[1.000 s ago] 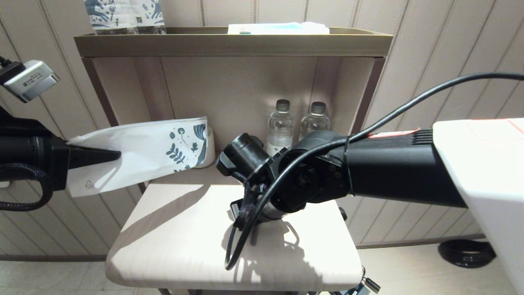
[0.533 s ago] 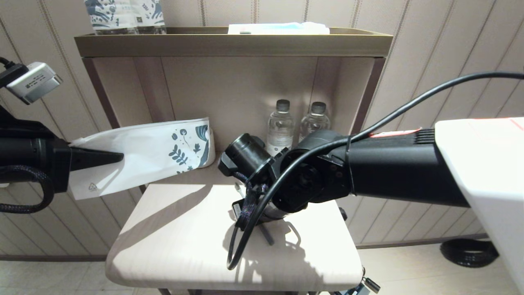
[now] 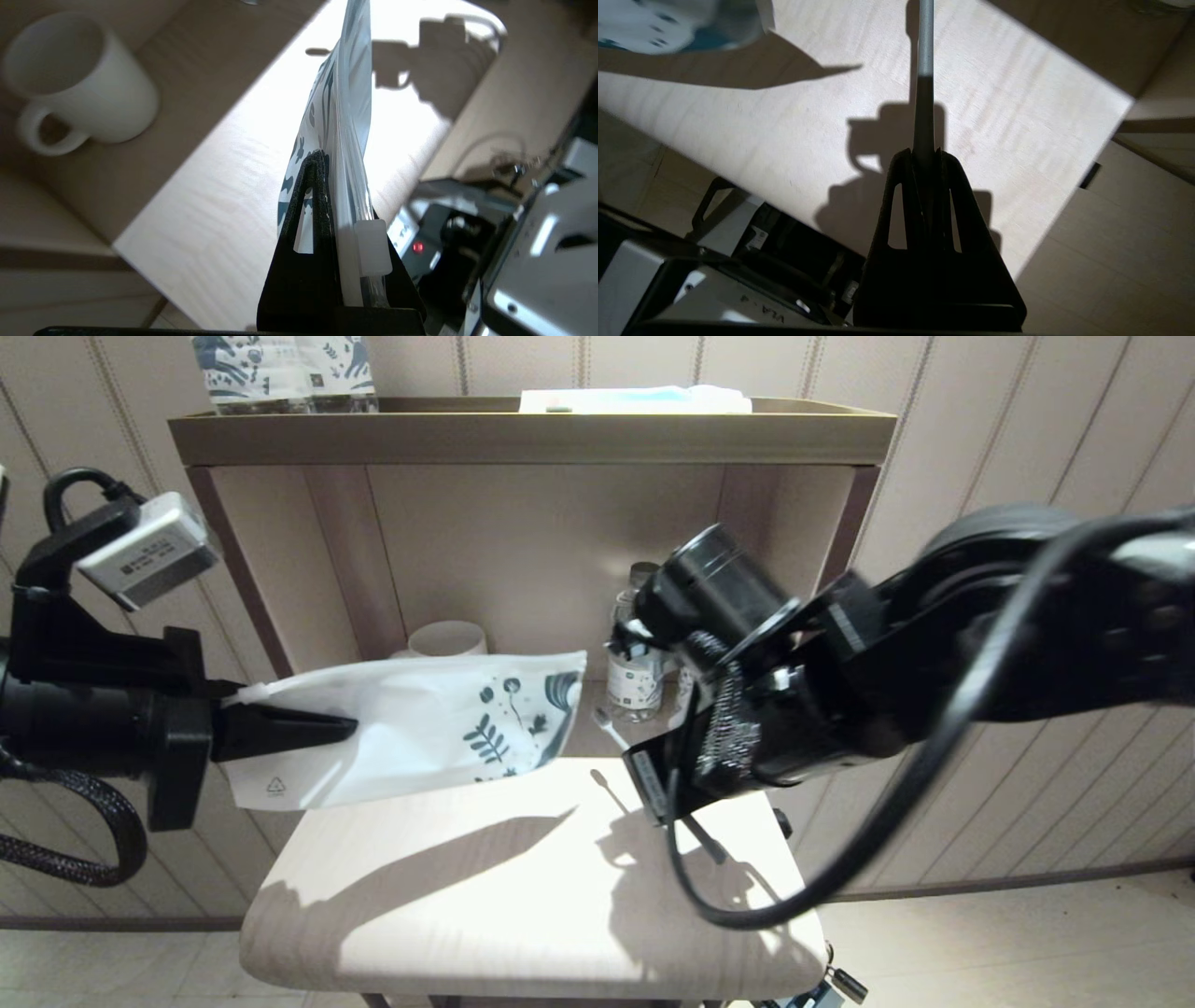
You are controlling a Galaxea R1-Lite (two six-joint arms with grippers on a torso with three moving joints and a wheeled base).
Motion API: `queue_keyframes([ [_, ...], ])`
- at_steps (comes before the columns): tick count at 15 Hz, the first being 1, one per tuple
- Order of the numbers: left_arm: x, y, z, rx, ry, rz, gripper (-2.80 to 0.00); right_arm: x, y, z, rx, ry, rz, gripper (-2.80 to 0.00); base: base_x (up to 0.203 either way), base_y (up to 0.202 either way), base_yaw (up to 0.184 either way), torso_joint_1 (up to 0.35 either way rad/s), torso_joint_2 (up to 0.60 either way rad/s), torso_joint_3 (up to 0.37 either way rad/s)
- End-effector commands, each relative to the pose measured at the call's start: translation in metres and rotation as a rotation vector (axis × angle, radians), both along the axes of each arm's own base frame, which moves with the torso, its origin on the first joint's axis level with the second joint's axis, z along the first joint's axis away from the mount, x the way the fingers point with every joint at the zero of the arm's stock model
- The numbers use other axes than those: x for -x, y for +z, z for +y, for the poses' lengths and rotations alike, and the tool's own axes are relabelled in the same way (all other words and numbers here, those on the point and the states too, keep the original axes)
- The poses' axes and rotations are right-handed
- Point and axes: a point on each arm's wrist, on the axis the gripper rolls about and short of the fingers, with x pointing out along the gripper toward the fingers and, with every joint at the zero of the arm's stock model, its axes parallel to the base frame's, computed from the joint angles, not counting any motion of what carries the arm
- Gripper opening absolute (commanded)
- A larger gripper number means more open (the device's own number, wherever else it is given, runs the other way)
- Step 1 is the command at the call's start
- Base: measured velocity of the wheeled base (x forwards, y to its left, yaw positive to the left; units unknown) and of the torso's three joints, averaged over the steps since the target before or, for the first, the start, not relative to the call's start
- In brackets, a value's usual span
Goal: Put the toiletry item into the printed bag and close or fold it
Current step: Pick up a toothbrush, then place the toothbrush in the storage bag
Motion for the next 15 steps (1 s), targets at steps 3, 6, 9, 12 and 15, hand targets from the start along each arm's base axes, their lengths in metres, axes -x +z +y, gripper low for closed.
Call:
queue_keyframes([
  [3,0.000,-0.020,-0.039,-0.150,-0.271,0.024,-2.80,0.068,0.073,-0.095,0.033,0.135,-0.081,-2.80,0.000,0.000,0.000,0.000,0.00,0.000],
  [6,-0.008,-0.041,-0.066,-0.250,-0.429,0.037,-2.80,0.080,0.095,-0.123,0.070,0.242,-0.053,-2.80,0.000,0.000,0.000,0.000,0.00,0.000],
  [9,-0.033,-0.054,-0.086,-0.331,-0.495,-0.012,-2.80,0.074,0.092,-0.130,0.150,0.422,0.000,-2.80,0.000,0.000,0.000,0.000,0.00,0.000],
  [12,-0.061,-0.040,-0.103,-0.338,-0.510,-0.116,-2.80,0.048,0.078,-0.112,0.179,0.459,0.023,-2.80,0.000,0.000,0.000,0.000,0.00,0.000],
  [15,-0.082,-0.019,-0.111,-0.320,-0.499,-0.227,-2.80,0.030,0.072,-0.097,0.185,0.495,-0.025,-2.80,0.000,0.000,0.000,0.000,0.00,0.000],
])
